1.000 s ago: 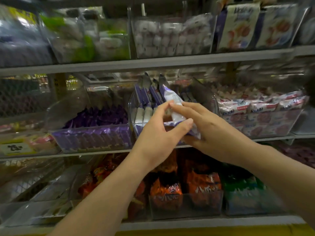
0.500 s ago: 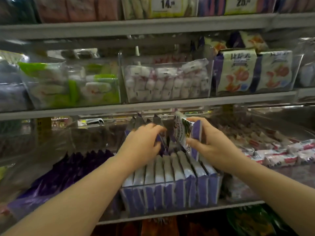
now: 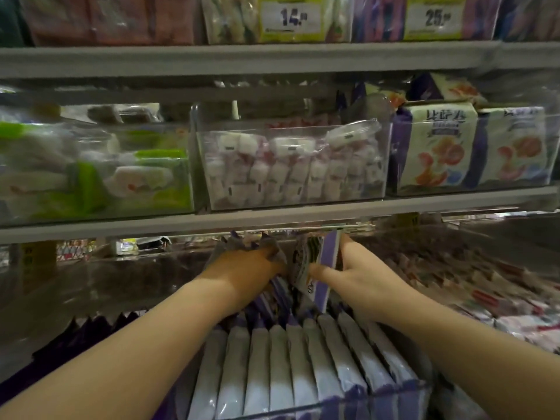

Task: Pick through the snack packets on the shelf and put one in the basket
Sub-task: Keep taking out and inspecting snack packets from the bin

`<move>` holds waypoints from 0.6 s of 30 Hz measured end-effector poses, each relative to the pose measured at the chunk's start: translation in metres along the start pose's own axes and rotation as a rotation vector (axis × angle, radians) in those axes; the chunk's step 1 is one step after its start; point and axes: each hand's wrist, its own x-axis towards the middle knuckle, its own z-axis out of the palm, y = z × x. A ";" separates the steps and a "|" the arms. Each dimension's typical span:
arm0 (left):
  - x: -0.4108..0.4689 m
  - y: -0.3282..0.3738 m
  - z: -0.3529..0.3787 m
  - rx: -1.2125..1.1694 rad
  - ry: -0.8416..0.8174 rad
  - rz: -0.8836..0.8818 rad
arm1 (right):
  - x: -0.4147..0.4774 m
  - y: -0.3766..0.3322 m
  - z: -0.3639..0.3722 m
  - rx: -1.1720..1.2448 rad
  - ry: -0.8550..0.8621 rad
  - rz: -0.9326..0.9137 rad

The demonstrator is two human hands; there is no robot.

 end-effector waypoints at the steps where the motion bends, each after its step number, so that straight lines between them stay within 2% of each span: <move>1: -0.001 -0.002 -0.001 -0.021 0.005 -0.009 | 0.006 -0.003 0.003 -0.027 -0.002 0.022; 4: -0.002 -0.007 -0.004 -0.034 0.008 -0.011 | 0.023 -0.010 0.010 -0.070 -0.020 0.078; 7: -0.004 -0.011 -0.002 -0.081 0.022 -0.039 | 0.037 -0.017 0.017 -0.164 -0.122 0.102; 13: -0.010 -0.011 0.015 -0.241 0.161 -0.154 | 0.056 -0.025 0.022 -0.335 -0.187 0.136; 18: -0.009 -0.014 0.021 -0.362 0.226 -0.214 | 0.065 -0.029 0.022 -0.382 -0.215 0.171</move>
